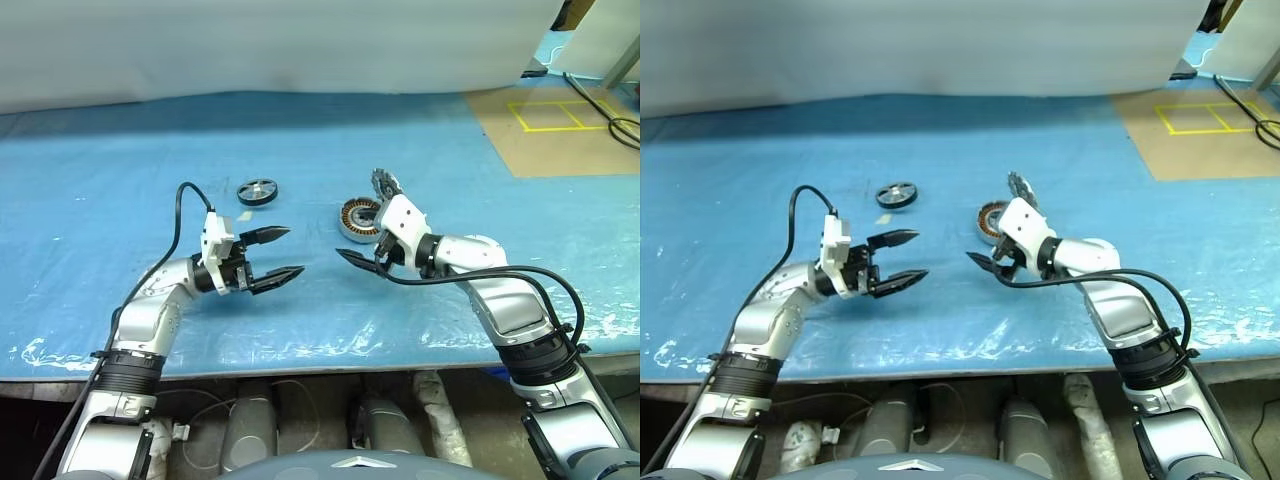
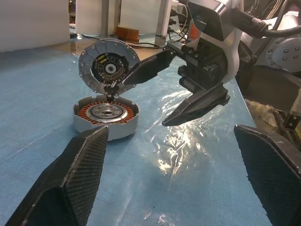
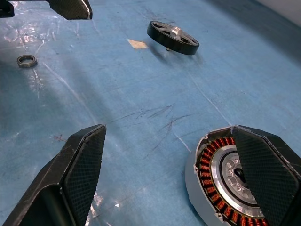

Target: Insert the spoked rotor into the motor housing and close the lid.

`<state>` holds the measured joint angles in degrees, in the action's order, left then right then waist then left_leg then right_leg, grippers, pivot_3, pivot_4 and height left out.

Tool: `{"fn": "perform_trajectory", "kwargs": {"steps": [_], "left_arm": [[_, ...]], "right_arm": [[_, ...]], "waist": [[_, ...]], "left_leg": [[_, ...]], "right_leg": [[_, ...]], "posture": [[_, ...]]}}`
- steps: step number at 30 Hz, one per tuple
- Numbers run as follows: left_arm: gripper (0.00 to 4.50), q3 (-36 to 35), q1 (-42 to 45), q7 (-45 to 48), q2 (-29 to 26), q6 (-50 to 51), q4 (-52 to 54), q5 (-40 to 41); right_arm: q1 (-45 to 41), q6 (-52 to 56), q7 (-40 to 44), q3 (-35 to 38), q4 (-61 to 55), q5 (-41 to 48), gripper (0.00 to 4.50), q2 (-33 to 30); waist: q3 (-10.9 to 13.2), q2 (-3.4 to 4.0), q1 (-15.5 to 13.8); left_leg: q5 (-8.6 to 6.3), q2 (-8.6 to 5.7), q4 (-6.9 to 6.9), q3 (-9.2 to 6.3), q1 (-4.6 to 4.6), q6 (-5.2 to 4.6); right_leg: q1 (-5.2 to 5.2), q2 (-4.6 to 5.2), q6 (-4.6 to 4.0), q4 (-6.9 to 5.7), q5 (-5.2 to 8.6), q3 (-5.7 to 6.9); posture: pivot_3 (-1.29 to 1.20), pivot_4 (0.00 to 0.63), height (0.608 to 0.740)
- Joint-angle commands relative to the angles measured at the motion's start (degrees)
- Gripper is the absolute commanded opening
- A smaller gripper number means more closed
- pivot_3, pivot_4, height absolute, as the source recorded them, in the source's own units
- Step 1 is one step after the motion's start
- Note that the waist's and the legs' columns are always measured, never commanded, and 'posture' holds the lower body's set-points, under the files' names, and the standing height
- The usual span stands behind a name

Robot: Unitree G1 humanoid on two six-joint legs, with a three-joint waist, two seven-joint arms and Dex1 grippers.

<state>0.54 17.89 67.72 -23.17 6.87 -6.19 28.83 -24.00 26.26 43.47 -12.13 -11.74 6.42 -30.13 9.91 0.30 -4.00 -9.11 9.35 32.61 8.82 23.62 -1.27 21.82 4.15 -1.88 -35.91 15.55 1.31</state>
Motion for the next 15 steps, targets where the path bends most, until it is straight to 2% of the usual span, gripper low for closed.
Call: {"fn": "perform_trajectory", "kwargs": {"steps": [1,6,10,15], "left_arm": [[4.50,0.03,0.52,0.01,0.13,-1.15,1.15,-0.36],[4.50,-0.05,1.06,0.04,0.55,-1.67,0.35,-0.78],[4.50,-0.18,1.54,0.11,1.10,-2.39,-0.76,-1.22],[4.50,0.11,1.20,-0.51,2.01,-3.06,-0.71,-1.50]], "right_arm": [[-2.78,-1.76,-0.99,0.41,2.14,-1.28,4.47,0.48],[-7.83,-2.06,-0.14,-0.59,7.11,-2.10,4.47,1.67],[-14.55,4.33,1.55,-0.23,11.23,0.45,4.47,4.42],[-20.62,8.74,5.29,-4.25,17.91,-2.57,4.47,3.11]], "waist": [[0.00,0.00,0.05],[0.00,0.00,0.06],[0.00,0.00,0.12],[0.00,0.00,-0.08]], "left_leg": [[0.00,0.00,0.01,0.00,0.00,0.00],[0.00,0.02,0.07,0.00,-0.02,0.01],[0.00,0.02,0.15,0.01,-0.01,0.00],[0.00,0.04,0.26,0.00,-0.01,0.02]], "right_leg": [[-0.01,0.00,0.00,0.00,0.00,0.00],[0.00,0.00,-0.01,-0.11,0.00,0.00],[0.07,0.00,-0.02,-0.26,0.01,-0.02],[0.12,0.00,-0.11,-0.56,0.06,0.00]], "posture": [[0.00,0.150,0.740],[0.00,0.150,0.740],[0.00,0.150,0.740],[0.00,0.150,0.740]]}}
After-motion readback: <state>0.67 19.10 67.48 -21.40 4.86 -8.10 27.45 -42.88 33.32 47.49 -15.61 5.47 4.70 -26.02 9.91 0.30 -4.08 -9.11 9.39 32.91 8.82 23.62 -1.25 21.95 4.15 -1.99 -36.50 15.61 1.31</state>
